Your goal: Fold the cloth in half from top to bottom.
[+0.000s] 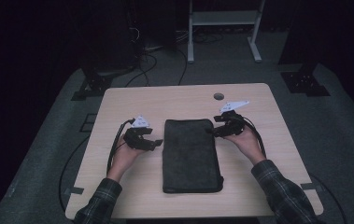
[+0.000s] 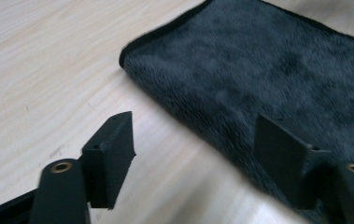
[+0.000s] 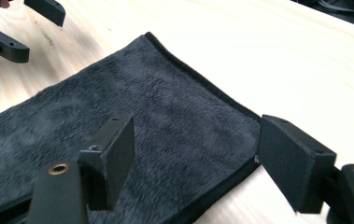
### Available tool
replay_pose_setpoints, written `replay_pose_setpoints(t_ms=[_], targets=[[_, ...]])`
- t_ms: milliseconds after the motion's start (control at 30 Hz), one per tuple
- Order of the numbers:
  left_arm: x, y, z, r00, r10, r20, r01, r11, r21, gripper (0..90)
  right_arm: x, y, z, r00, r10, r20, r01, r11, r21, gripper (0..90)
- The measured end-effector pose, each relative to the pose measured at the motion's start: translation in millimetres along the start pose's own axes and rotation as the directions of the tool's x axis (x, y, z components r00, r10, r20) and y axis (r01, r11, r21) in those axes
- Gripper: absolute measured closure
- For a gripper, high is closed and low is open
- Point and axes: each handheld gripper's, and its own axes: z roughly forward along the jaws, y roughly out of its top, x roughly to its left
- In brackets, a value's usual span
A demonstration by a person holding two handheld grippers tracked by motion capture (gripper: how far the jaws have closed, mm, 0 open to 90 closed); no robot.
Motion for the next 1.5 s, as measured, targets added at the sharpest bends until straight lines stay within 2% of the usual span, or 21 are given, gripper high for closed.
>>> replay_pose_setpoints(t_ms=[33, 133, 233, 300, 367, 467, 533, 667, 800, 900, 967, 1033, 1200, 1233, 1300, 1333, 1400, 1433, 1467, 1500], targets=[[2.3, 2.4, 1.9, 1.0000, -0.001, 0.001, 0.001, 1.0000, 0.000, 32.5, -5.2, 2.6, 5.4, 0.9999, 0.012, 0.000, -0.012, 1.000, -0.002, 27.3], [10.6, 12.0, 10.1, 1.0000, -0.002, 0.002, 0.002, 1.0000, -0.006, 35.3, -11.0, 1.5, 10.8, 0.9995, 0.027, 0.013, -0.027, 0.999, -0.027, 29.0], [15.7, 17.5, 14.7, 1.0000, -0.007, -0.001, 0.007, 0.9999, -0.009, 38.1, -16.5, -1.6, 14.3, 0.9991, 0.041, 0.011, -0.041, 0.999, -0.025, 28.8], [21.1, 23.6, 21.7, 0.9999, -0.011, 0.004, 0.011, 0.9999, -0.005, 39.1, -25.8, -7.6, 20.3, 0.9973, 0.073, 0.012, -0.073, 0.997, -0.016, 28.7], [25.3, 29.1, 28.7, 0.9999, -0.011, -0.005, 0.011, 0.9999, 0.003, 39.1, -27.6, -8.6, 21.6, 0.9966, 0.081, 0.015, -0.080, 0.997, -0.015, 28.9], [32.1, 35.6, 38.6, 0.9998, -0.014, -0.011, 0.014, 0.9998, 0.013, 39.2, -35.3, -8.4, 28.0, 0.9954, 0.089, 0.035, -0.090, 0.996, 0.013, 29.3], [38.1, 38.1, 48.3, 0.9994, -0.025, -0.024, 0.025, 0.9993, 0.027, 39.1, -40.4, -5.9, 33.2, 0.9941, 0.083, 0.070, -0.084, 0.996, 0.012, 31.2], [43.3, 38.6, 59.2, 0.9987, -0.043, -0.027, 0.044, 0.9980, 0.045, 39.0, -48.1, -10.9, 42.5, 0.9899, 0.087, 0.112, -0.089, 0.996, 0.008, 34.0], [44.9, 35.9, 73.9, 0.9981, -0.051, -0.033, 0.054, 0.9962, 0.068, 38.9, -49.9, -15.6, 53.4, 0.9883, 0.101, 0.115, -0.104, 0.994, 0.020, 35.5], [44.8, 34.5, 77.7, 0.9976, -0.060, -0.033, 0.062, 0.9957, 0.069, 39.0, -50.1, -17.6, 59.0, 0.9876, 0.099, 0.122, -0.104, 0.994, 0.033, 36.7], [44.7, 32.5, 82.6, 0.9980, -0.041, -0.048, 0.045, 0.9940, 0.099, 39.1, -50.3, -20.2, 63.9, 0.9873, 0.106, 0.119, -0.111, 0.993, 0.040, 37.6], [44.7, 31.7, 83.8, 0.9979, -0.044, -0.047, 0.049, 0.9935, 0.103, 39.6, -50.1, -20.8, 65.0, 0.9877, 0.102, 0.118, -0.107, 0.994, 0.037, 39.2], [46.0, 29.7, 86.3, 0.9971, -0.066, -0.038, 0.069, 0.9922, 0.104, 40.6, -47.3, -20.6, 65.5, 0.9929, 0.058, 0.104, -0.063, 0.997, 0.044, 47.9], [46.3, 30.3, 86.5, 0.9979, -0.055, -0.034, 0.059, 0.9925, 0.107, 42.3, -46.2, -20.3, 65.7, 0.9938, 0.055, 0.096, -0.060, 0.997, 0.046, 53.2], [46.0, 30.6, 86.6, 0.9982, -0.052, -0.030, 0.055, 0.9927, 0.107, 46.5, -45.6, -19.9, 65.8, 0.9943, 0.048, 0.095, -0.053, 0.997, 0.048, 55.5], [46.0, 30.8, 86.7, 0.9987, -0.046, -0.023, 0.048, 0.9932, 0.106, 50.1, -43.6, -19.0, 66.0, 0.9947, 0.057, 0.085, -0.062, 0.997, 0.053, 60.3], [44.7, 31.7, 86.3, 0.9990, -0.044, 0.002, 0.044, 0.9931, 0.109, 56.5, -42.8, -18.2, 65.8, 0.9945, 0.061, 0.085, -0.066, 0.996, 0.061, 63.1], [44.7, 31.7, 86.3, 0.9990, -0.044, 0.002, 0.044, 0.9931, 0.109, 60.1, -42.8, -18.2, 65.8, 0.9945, 0.061, 0.085, -0.066, 0.996, 0.061, 63.1], [44.1, 32.0, 86.3, 0.9986, -0.050, 0.015, 0.048, 0.9928, 0.110, 63.3, -42.1, -17.7, 65.5, 0.9955, 0.068, 0.065, -0.073, 0.995, 0.069, 71.5], [44.4, 32.2, 86.1, 0.9985, -0.048, 0.025, 0.045, 0.9927, 0.112, 66.0, -42.0, -17.5, 65.7, 0.9960, 0.071, 0.054, -0.075, 0.995, 0.070, 74.7]])
